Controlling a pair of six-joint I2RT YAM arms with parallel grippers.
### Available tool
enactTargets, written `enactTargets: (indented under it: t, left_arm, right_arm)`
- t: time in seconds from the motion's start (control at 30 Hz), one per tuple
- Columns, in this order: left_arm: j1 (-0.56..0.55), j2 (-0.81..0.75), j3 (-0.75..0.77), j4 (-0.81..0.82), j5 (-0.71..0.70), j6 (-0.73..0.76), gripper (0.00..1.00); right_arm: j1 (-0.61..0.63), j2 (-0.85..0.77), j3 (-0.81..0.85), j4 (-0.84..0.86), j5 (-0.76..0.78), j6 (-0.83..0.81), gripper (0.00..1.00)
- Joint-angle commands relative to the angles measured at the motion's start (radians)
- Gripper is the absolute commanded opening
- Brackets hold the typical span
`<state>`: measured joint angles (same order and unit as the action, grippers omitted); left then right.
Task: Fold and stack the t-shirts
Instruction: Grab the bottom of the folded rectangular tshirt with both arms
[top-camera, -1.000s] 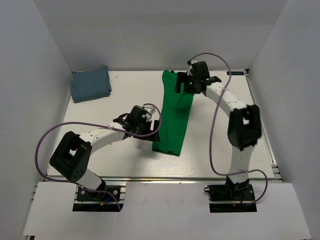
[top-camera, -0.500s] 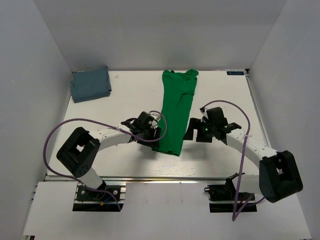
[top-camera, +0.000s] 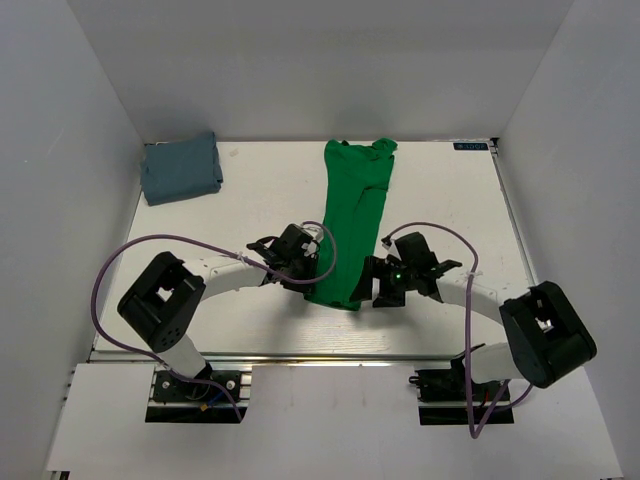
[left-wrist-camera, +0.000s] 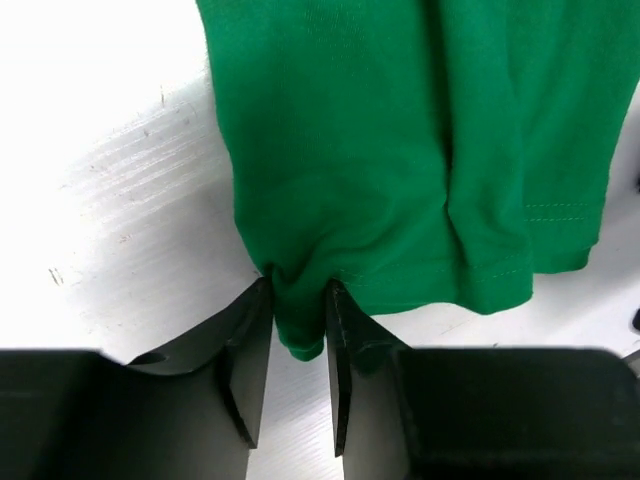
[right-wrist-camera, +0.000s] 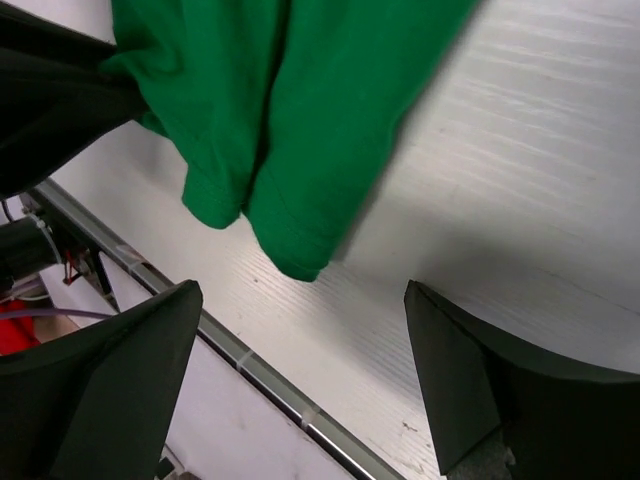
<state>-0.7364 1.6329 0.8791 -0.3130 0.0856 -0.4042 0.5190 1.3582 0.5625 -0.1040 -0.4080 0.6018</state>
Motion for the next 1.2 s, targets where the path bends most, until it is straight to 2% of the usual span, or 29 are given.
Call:
enactTargets:
  t: [0.0,0.17,0.23,0.27,0.33,0.37,0.4,0.43,0.6,0.83,1.0,1.07,1.17]
  left_arm:
    - [-0.012,-0.004,0.011,0.002,-0.009,-0.001,0.37]
    - [-0.012,-0.013,0.001,0.011,0.023,-0.01,0.37]
    - [-0.012,-0.013,-0.008,0.02,0.034,-0.01,0.32]
    - [-0.012,-0.013,-0.008,0.02,0.034,-0.01,0.32]
    - [-0.012,-0.013,-0.008,0.02,0.043,-0.019,0.22]
    - [-0.012,-0.024,-0.017,0.02,0.043,-0.033,0.18]
    - [-0.012,-0.033,-0.026,0.006,0.043,-0.033,0.05]
    - [-0.012,-0.033,-0.026,0.006,0.043,-0.051,0.0]
    - [0.0,-0.093,-0.123,0.005,0.035,-0.079,0.0]
    - [0.009,-0.151,-0.175,-0.032,0.034,-0.101,0.0]
    - [-0.011,-0.173,-0.184,-0.015,0.074,-0.101,0.0]
    - [-0.011,-0.182,-0.154,-0.024,0.101,-0.088,0.0]
    - [-0.011,-0.191,-0.123,-0.024,0.102,-0.065,0.0]
  right_arm:
    - [0.029,0.016,-0.01,0.093,-0.028,0.064,0.86]
    - [0.053,0.088,-0.009,0.148,0.0,0.127,0.81]
    - [0.061,0.108,-0.004,0.158,0.0,0.144,0.75]
    - [0.065,0.133,-0.004,0.158,0.005,0.154,0.67]
    - [0.072,0.143,-0.006,0.136,0.024,0.17,0.44]
    - [0.07,0.15,-0.015,0.127,0.044,0.182,0.2]
    - [0.072,0.145,-0.022,0.109,0.054,0.194,0.11]
    - [0.07,0.131,-0.042,0.106,0.06,0.202,0.01]
    - [0.07,0.033,-0.145,0.066,0.104,0.208,0.0]
    - [0.07,-0.019,-0.185,0.003,0.123,0.158,0.0]
    - [0.078,-0.045,-0.197,0.021,0.075,0.133,0.0]
    - [0.091,-0.112,-0.162,0.065,0.023,0.104,0.0]
    - [0.105,-0.155,-0.124,0.052,0.024,0.072,0.0]
